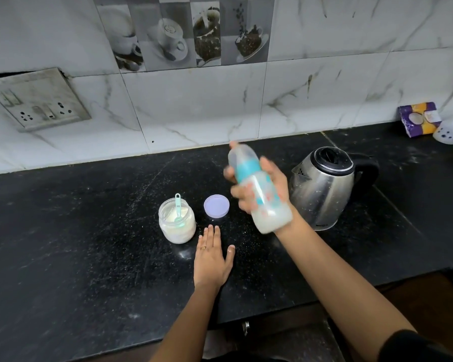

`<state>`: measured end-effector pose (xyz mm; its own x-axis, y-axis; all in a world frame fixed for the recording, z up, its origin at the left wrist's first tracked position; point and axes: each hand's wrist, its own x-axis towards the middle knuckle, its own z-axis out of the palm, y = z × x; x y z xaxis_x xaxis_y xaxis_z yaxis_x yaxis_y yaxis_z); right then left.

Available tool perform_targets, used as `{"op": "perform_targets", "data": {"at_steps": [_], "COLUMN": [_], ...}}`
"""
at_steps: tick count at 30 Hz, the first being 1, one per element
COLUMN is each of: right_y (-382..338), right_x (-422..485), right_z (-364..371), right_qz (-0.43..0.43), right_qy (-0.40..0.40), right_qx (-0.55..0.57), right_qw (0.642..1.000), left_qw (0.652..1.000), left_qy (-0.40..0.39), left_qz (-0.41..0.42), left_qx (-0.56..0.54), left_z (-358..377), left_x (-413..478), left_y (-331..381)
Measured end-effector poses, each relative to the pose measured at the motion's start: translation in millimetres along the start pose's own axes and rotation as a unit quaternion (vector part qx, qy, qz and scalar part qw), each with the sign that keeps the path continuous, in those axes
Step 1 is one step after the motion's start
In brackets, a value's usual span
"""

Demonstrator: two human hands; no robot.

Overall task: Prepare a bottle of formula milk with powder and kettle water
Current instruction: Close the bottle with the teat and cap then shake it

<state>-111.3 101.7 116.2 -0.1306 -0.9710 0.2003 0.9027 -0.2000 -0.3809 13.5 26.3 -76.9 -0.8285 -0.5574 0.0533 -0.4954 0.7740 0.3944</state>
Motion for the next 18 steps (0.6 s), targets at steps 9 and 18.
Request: {"op": "perform_targets", "data": {"at_steps": [9,18], "right_y": [-16.2,-10.7], "right_x": [5.2,3.6], "right_z": [-12.1,-17.6], "right_qz": [-0.036,-0.041], "right_qy": [0.097,0.100], "right_qx": [0.008,-0.019], "right_qw": [0.995,0.994], "left_qw": [1.000,1.000], "left_qy": [0.009,0.008], "left_qz": [0.003,0.002], "left_qx": [-0.005,0.005], "left_z": [-1.3,0.7], "left_x": [-0.4,-0.2], "left_y": [1.0,0.3]}}
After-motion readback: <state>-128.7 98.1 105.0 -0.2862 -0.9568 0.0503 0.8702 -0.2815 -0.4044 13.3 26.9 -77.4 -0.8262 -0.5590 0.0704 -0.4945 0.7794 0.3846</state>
